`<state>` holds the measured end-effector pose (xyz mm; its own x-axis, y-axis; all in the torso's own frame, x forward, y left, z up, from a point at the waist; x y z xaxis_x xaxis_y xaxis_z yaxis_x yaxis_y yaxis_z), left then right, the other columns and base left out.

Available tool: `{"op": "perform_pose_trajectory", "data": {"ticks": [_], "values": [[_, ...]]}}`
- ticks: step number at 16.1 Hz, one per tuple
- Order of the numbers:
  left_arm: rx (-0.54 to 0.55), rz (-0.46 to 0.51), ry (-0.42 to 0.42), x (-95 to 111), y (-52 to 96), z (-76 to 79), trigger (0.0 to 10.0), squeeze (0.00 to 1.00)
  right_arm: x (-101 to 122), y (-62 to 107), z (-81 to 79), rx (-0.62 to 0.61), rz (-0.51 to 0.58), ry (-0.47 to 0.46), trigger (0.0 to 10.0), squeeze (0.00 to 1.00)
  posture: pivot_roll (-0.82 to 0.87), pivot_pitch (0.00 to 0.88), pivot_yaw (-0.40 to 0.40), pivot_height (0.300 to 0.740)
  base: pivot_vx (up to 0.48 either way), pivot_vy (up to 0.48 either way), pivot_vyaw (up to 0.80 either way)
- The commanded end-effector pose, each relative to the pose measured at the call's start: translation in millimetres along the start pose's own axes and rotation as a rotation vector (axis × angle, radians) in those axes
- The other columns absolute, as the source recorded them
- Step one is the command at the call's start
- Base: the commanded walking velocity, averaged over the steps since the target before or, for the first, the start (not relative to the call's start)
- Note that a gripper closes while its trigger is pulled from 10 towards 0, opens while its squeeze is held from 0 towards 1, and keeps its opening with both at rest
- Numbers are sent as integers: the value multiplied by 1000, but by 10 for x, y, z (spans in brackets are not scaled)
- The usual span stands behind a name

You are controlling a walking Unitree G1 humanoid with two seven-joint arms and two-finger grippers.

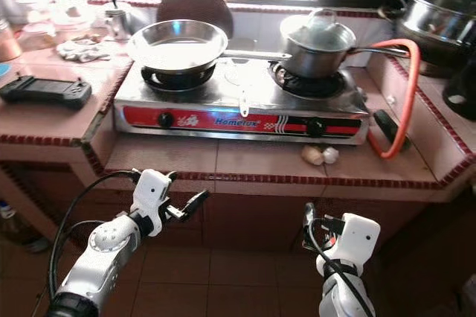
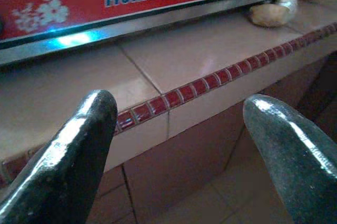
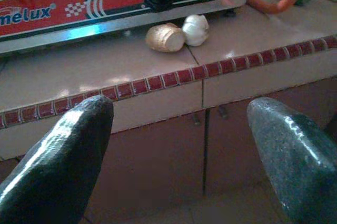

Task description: Kitchen organization

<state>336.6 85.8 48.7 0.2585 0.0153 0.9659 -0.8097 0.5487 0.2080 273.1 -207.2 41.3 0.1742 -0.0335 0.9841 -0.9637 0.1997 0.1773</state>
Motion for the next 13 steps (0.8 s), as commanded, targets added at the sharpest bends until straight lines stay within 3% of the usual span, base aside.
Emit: {"op": "perform_pose_trajectory", "data": {"ticks": [1, 6, 13], "values": [[-29, -8, -13, -13, -46, 54, 10000, 0, -1, 41, 79, -44, 7, -3, 10000, 0, -59, 0, 28, 740, 0, 0, -788], [-61, -19, -36, 7, -131, 119, 10000, 0, -50, 154, 115, -80, 1, -17, 10000, 0, -86, 0, 48, 740, 0, 0, -788], [84, 18, 13, -71, -35, -26, 10000, 0, 14, 67, 25, -6, 4, 19, 10000, 0, -37, 0, -23, 740, 0, 0, -788]]}}
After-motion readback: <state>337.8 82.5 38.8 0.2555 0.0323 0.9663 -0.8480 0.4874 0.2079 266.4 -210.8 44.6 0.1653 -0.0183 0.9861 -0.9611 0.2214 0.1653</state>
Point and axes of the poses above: a point about 5 cm out from each wrist's last joint towards the gripper, its own y axis pointing back from the gripper into the wrist, its own x axis along the axis of the wrist's last joint, z = x × y, the point moved 6 cm from there along -y, pointing out of the wrist towards the gripper, and after that the axes turned 11 degrees about y, right-handed, at the moved point
